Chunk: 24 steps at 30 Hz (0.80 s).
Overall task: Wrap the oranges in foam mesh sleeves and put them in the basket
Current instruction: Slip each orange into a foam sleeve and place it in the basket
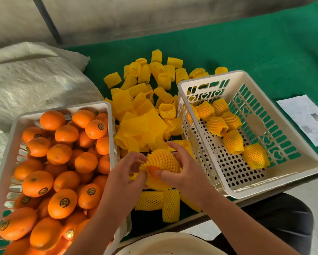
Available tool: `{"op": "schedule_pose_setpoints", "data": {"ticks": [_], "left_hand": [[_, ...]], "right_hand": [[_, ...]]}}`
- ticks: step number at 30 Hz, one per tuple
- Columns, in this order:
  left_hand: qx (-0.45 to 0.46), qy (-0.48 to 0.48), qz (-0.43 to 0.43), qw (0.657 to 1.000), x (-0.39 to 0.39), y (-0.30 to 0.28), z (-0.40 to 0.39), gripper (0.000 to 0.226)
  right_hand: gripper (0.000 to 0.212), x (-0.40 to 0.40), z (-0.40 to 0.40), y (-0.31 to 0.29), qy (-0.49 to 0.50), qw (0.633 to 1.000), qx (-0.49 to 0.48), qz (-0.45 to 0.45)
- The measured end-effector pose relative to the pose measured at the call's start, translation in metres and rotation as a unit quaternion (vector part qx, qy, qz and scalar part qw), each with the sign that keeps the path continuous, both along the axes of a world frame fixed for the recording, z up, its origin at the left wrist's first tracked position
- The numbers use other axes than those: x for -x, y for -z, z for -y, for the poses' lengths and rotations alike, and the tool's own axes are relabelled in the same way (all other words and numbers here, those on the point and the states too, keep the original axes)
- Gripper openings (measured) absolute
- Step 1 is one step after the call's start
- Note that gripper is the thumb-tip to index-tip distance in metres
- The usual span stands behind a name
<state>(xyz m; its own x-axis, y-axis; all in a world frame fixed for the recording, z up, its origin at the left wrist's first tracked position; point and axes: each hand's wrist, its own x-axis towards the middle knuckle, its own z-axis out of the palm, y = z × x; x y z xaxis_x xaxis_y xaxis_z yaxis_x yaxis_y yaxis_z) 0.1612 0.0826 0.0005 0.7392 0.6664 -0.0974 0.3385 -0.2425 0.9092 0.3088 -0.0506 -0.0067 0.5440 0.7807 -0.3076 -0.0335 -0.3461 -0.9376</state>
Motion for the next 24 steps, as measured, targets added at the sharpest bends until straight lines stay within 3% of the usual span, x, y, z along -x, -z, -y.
{"op": "schedule_pose_setpoints", "data": {"ticks": [2, 4, 6, 8, 9, 11, 13, 14, 15, 17, 20, 22, 24], "left_hand": [[-0.084, -0.024, -0.023, 0.996, -0.001, -0.002, 0.001, 0.024], [-0.144, -0.072, -0.021, 0.987, -0.001, -0.004, 0.004, 0.020], [-0.160, -0.101, -0.016, 0.982, -0.003, -0.006, 0.006, 0.019], [-0.134, -0.073, -0.022, 0.988, -0.007, -0.003, 0.008, 0.018], [-0.076, -0.058, -0.023, 0.995, -0.008, 0.000, 0.008, 0.018], [0.181, -0.087, 0.022, 0.979, -0.014, 0.003, 0.002, 0.021], [0.456, -0.099, 0.078, 0.881, -0.019, 0.001, -0.007, 0.044], [0.527, -0.080, 0.079, 0.843, -0.021, 0.002, -0.010, 0.071], [0.558, -0.045, 0.066, 0.826, -0.024, 0.000, -0.011, 0.085], [0.527, 0.006, 0.045, 0.848, -0.034, 0.001, -0.007, 0.064], [0.464, -0.030, 0.049, 0.884, -0.055, -0.001, 0.001, 0.049], [0.441, -0.037, 0.060, 0.895, -0.074, -0.002, 0.006, 0.050], [0.425, -0.030, 0.059, 0.903, -0.092, -0.004, 0.012, 0.051]], "right_hand": [[0.092, -0.001, 0.001, 0.001, -0.006, 1.000, -0.002, 0.004], [0.091, -0.002, 0.000, 0.001, 0.001, 0.998, 0.012, 0.062], [0.093, -0.004, -0.001, 0.003, 0.017, 0.991, 0.032, 0.126], [0.096, -0.006, -0.001, 0.003, 0.006, 0.990, 0.026, 0.135], [0.097, -0.007, -0.001, 0.003, -0.008, 0.990, 0.018, 0.141], [0.100, -0.010, 0.000, 0.003, -0.021, 0.987, 0.010, 0.161], [0.101, -0.014, 0.000, 0.004, -0.019, 0.984, 0.003, 0.178], [0.102, -0.016, 0.000, 0.003, -0.024, 0.982, 0.000, 0.185], [0.104, -0.017, 0.000, 0.002, -0.037, 0.982, -0.003, 0.187], [0.112, -0.023, 0.000, -0.001, -0.077, 0.981, -0.014, 0.175], [0.127, -0.038, 0.004, -0.002, -0.080, 0.989, -0.031, 0.119], [0.115, -0.051, 0.006, -0.005, -0.037, 0.998, -0.033, 0.040], [0.091, -0.063, 0.009, -0.008, 0.003, 0.999, -0.044, 0.017]]}}
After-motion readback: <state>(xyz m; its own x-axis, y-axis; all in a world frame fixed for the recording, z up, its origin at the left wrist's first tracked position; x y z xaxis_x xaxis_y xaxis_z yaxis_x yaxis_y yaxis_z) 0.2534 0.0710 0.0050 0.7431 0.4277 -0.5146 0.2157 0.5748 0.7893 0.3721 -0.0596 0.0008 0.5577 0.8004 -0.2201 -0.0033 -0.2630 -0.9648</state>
